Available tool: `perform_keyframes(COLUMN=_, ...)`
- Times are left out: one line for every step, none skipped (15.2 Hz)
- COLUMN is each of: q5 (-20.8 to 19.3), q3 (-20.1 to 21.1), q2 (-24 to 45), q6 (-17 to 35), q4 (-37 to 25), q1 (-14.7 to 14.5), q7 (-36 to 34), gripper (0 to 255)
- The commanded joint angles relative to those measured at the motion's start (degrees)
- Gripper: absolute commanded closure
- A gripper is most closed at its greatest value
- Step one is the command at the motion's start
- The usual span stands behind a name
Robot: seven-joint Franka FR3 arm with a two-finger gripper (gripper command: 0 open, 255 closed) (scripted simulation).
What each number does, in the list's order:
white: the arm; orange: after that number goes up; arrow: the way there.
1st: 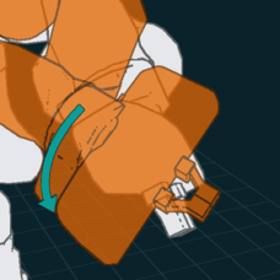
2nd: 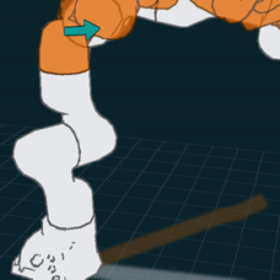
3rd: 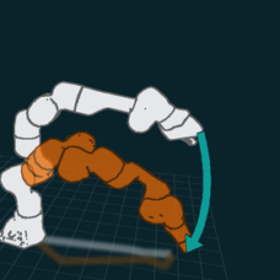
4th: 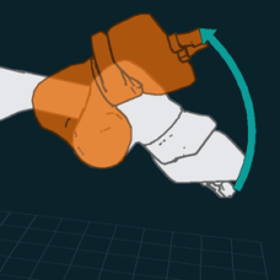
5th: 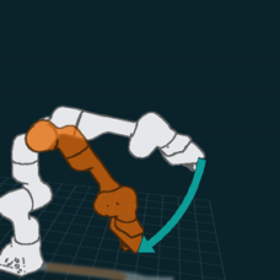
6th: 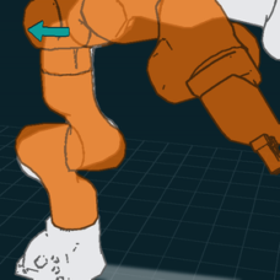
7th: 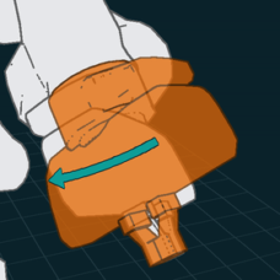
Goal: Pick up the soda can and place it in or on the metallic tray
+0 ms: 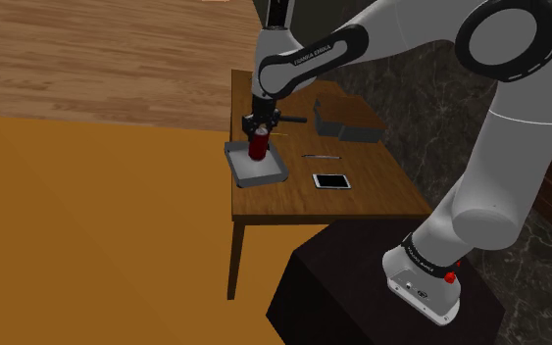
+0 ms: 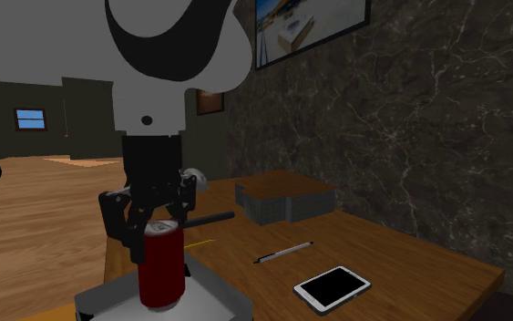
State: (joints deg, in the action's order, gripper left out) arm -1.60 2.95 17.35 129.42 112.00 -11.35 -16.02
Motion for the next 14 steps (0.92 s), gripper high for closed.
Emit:
perform_keyframes(q5=0.0, q3=0.0, q2=0.1, q6=0.2, q4=0.0, q1=0.0, q7=0.0, gripper=255)
perform_keyframes(q5=0.0, q3=0.0, q2=0.1, q6=0.2, q4=0.0, q1=0.0, q7=0.0, gripper=255)
perform_keyframes(q5=0.0, q3=0.0, q2=0.1, q6=0.2, q4=0.0, q1=0.0, q7=0.0, gripper=255)
perform_keyframes(q5=0.0, q3=0.0, q2=0.1, q6=0.2, q4=0.0, q1=0.0, q7=0.0, gripper=255)
perform_keyframes(q5=0.0, q3=0.0, q2=0.1, q6=0.2, q4=0.0, q1=0.0, q7=0.0, gripper=255)
perform_keyframes(q5=0.0, q3=0.0, q2=0.1, q6=0.2, q4=0.1, q1=0.0, q7=0.0, gripper=0)
perform_keyframes(q5=0.0, q3=0.0, q2=0.1, q6=0.2, q4=0.1, q1=0.0, q7=0.0, gripper=0)
perform_keyframes(q5=0.0, q3=0.0, q2=0.1, q6=0.2, q4=0.0, q1=0.0, q7=0.0, gripper=0)
perform_keyframes(q5=0.0, q3=0.0, q2=0.1, q6=0.2, q4=0.0, q1=0.0, q7=0.0, gripper=0)
perform_keyframes(q5=0.0, q3=0.0, q2=0.1, q6=0.2, q4=0.1, q1=0.0, q7=0.0, gripper=0)
perform_keyframes(q5=0.0, q3=0.0, q2=0.1, q6=0.2, q4=0.1, q1=0.0, q7=0.0, gripper=0)
perform_keyframes(q5=0.1, q3=0.0, q2=-1.0, q6=-1.5, q4=-0.6, q1=0.0, q7=0.1, gripper=0)
perform_keyframes(q5=0.2, q3=0.1, q2=-1.9, q6=-3.1, q4=-1.2, q1=0.0, q7=0.1, gripper=0)
perform_keyframes(q5=0.2, q3=0.1, q2=-2.9, q6=-4.8, q4=-2.0, q1=0.1, q7=0.2, gripper=0)
